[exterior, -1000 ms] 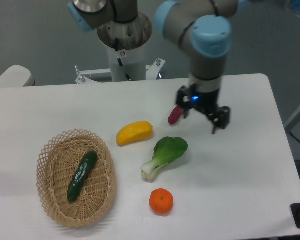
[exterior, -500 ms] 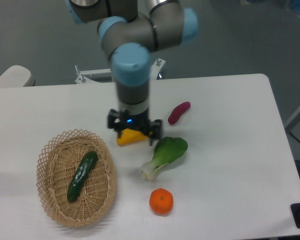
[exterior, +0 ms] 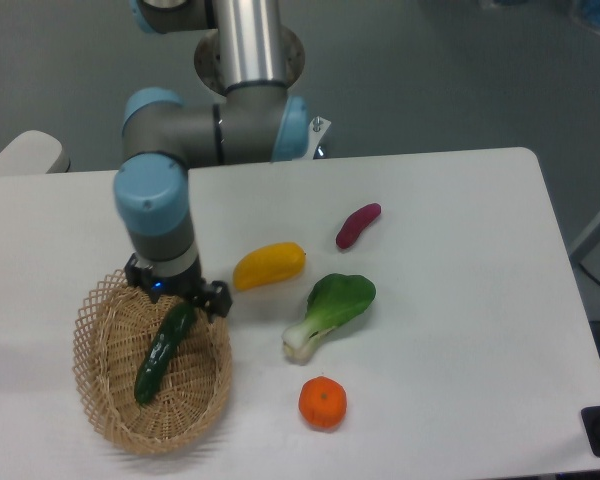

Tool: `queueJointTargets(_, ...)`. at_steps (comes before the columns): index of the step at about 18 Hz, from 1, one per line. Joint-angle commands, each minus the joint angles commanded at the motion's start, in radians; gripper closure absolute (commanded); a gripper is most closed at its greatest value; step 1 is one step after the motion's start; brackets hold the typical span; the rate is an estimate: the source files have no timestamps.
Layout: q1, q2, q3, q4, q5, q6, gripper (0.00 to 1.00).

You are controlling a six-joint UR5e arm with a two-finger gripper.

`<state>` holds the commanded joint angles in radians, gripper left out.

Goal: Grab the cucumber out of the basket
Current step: 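Lower the gripper onto the cucumber in the basket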

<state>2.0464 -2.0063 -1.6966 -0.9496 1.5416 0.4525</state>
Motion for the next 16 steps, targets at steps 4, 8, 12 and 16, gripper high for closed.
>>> queueJointTargets(4, -0.020, -0.043, 0.002, 0.029, 0.006, -0.002, 0.00)
queueJointTargets(8, -0.023, -0.058, 0.006, 0.031, 0.006, 0.000, 0.00)
queueJointTargets(12, -0.023, -0.072, 0.009, 0.037, 0.011, 0.002, 0.00)
queueJointTargets(16, -0.025, -0.083, 0.012, 0.049, 0.017, 0.003, 0.12)
